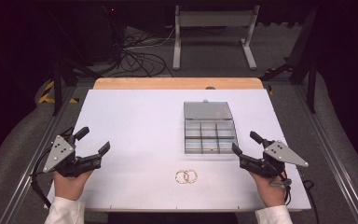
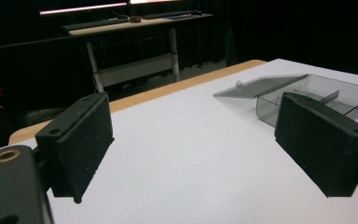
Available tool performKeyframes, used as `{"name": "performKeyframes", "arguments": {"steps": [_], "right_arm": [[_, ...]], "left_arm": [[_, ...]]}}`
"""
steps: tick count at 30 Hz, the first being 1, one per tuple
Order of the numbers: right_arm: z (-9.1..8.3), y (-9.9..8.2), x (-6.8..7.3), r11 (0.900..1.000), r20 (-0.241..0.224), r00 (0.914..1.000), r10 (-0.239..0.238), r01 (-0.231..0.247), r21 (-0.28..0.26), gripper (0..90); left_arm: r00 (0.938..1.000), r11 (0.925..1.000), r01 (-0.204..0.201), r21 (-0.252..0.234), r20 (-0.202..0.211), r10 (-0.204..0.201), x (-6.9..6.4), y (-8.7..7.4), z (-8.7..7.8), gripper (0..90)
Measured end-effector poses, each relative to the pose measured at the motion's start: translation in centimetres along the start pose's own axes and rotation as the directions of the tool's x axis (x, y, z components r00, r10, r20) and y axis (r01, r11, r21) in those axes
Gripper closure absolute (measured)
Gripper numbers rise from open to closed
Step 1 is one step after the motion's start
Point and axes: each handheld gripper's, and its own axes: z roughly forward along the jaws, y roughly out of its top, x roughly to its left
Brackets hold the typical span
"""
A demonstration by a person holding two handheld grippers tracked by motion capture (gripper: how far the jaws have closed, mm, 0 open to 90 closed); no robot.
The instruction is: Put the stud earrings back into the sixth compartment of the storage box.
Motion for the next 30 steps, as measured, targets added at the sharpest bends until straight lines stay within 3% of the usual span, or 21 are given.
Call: {"name": "performKeyframes", "arguments": {"steps": [12,21,30], "right_arm": [[2.1,-0.6,2.6,0.9927,-0.086,0.9949,-0.053,0.062,0.103,36.6],[3.0,-0.8,3.9,0.9859,-0.095,0.9947,-0.040,0.055,0.158,39.0],[4.1,-1.1,5.6,0.9675,-0.146,0.9881,-0.047,0.081,0.239,45.9]], "left_arm": [[0.9999,0.9999,0.001,0.013,0.012,-0.001,-0.1,-0.1,0.2,11.9],[1.0000,0.9998,0.000,0.018,0.006,0.000,-0.1,-0.2,0.2,11.9],[1.0000,0.9996,0.003,0.026,0.002,-0.003,-0.1,-0.3,0.2,12.1]]}}
